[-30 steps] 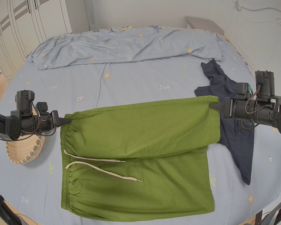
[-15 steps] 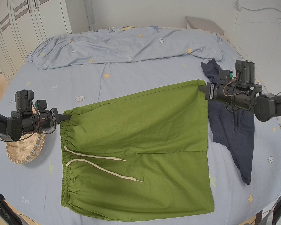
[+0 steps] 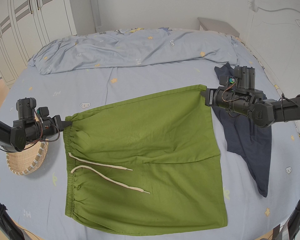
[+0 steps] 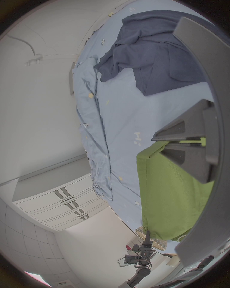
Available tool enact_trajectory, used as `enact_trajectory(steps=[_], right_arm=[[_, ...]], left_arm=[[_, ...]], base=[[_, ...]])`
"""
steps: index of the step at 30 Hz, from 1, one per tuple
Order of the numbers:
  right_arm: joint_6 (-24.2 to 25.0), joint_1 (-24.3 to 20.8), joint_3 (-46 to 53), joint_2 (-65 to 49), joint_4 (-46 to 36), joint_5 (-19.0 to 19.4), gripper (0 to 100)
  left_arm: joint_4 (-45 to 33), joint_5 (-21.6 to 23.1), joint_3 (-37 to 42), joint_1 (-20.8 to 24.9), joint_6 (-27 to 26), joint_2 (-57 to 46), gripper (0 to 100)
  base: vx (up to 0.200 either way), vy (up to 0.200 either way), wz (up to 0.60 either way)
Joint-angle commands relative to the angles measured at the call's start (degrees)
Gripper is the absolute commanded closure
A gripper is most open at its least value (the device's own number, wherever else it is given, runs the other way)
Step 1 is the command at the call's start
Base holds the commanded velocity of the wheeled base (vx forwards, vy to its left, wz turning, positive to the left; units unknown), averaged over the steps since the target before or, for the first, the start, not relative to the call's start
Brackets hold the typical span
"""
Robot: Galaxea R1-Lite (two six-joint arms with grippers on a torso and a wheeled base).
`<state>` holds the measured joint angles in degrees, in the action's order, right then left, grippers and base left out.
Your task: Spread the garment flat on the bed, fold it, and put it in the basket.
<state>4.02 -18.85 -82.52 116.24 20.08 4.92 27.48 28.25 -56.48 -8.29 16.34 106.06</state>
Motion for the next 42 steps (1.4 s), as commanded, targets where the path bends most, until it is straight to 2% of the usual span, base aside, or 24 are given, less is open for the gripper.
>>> enact_trajectory(steps=[1,12,26,27,28,29,35,42], right_arm=[[0.0,-0.1,-0.5,1.7,0.8,0.0,100],[0.0,-0.6,-1.6,3.9,1.5,-0.7,100],[0.0,-0.1,-1.9,6.7,3.4,-0.9,100],[0.0,0.0,-2.0,7.0,3.5,-0.9,0],[0.0,0.0,-2.1,7.1,3.5,-0.9,0],[0.0,-0.1,-2.4,7.2,3.5,-0.9,0],[0.2,-0.1,-3.5,7.6,3.6,-1.1,0],[0.5,0.2,-3.4,6.8,3.5,-1.7,0]], left_arm=[[0.3,0.0,-0.2,-0.1,0.0,1.3,100],[0.2,0.1,-1.8,-2.2,0.0,2.2,100],[0.3,0.0,-2.3,-1.2,0.0,4.4,100],[0.3,-0.1,-2.4,-1.2,0.0,4.5,100],[0.3,-0.1,-2.4,-1.2,0.0,4.5,100],[0.3,-0.4,-2.4,-1.1,0.0,4.4,0],[3.4,-1.4,-2.2,-0.1,-0.1,5.2,0],[5.0,-4.9,-2.6,0.7,-0.1,4.3,0]], base=[[0.000,0.000,0.00],[0.000,0.000,0.00],[0.000,0.000,0.00],[0.000,0.000,0.00],[0.000,0.000,0.00],[0.000,0.000,0.00],[0.000,0.000,0.00],[0.000,0.000,0.00]])
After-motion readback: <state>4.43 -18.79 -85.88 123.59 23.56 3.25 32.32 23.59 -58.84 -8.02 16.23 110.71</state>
